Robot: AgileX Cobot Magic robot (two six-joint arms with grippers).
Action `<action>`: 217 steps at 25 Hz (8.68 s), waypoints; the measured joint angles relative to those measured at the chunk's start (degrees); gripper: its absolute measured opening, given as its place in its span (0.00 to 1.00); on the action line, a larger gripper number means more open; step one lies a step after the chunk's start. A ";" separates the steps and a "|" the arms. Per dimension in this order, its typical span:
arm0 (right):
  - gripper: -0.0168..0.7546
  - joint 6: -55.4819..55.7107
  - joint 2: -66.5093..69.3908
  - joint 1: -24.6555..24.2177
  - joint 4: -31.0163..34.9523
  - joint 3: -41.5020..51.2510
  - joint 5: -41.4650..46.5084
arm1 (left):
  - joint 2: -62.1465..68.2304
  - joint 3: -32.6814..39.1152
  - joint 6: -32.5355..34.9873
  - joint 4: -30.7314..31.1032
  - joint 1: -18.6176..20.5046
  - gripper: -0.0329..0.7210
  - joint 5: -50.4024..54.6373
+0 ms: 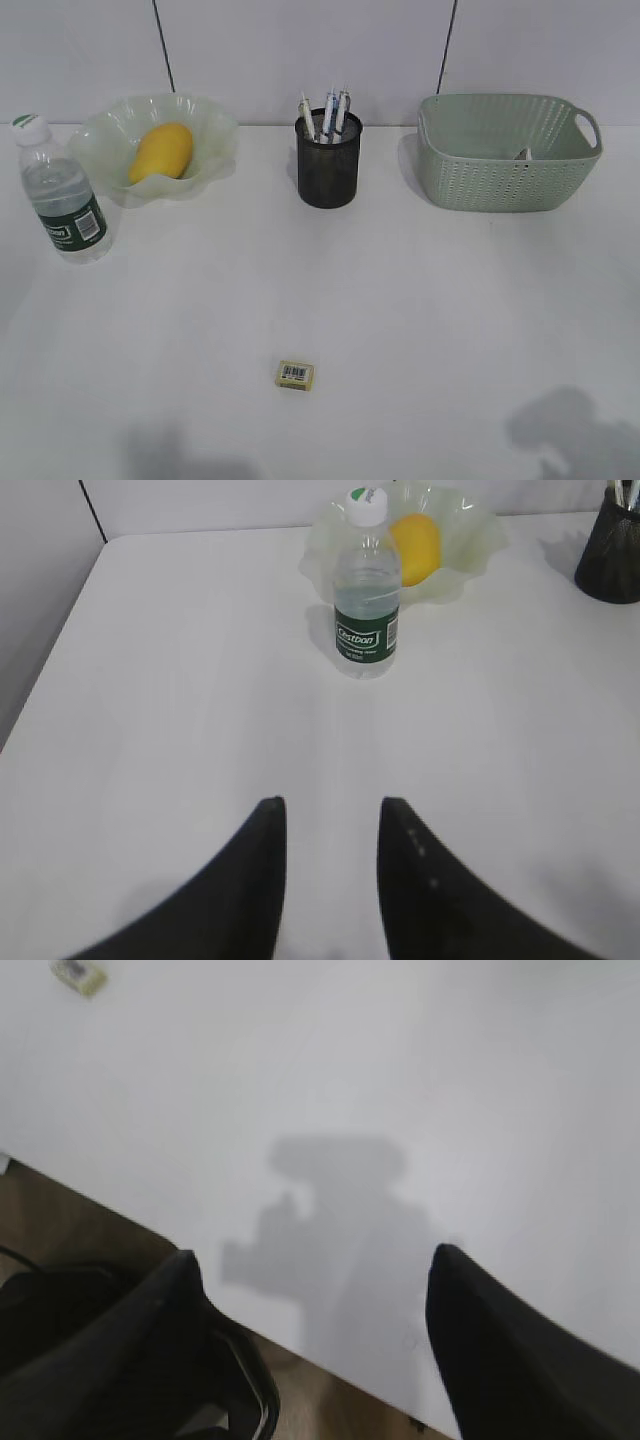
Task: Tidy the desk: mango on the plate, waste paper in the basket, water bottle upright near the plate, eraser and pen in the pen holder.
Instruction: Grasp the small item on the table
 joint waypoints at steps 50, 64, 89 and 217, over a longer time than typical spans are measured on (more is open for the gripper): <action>0.65 3.41 -22.24 -0.68 -2.50 0.24 0.25 | 0.00 0.00 0.00 0.04 0.00 0.37 -0.05; 0.65 5.38 -22.31 -12.99 -3.13 0.24 0.25 | 0.00 0.06 0.00 -0.01 0.00 0.37 -0.05; 0.65 6.11 -22.31 -13.05 -2.96 0.24 0.25 | 32.09 -16.67 4.33 -19.83 -0.34 0.65 4.66; 0.65 6.78 -22.31 -13.05 -2.52 0.24 0.36 | 117.45 -42.48 -47.17 7.95 -54.62 0.44 -14.15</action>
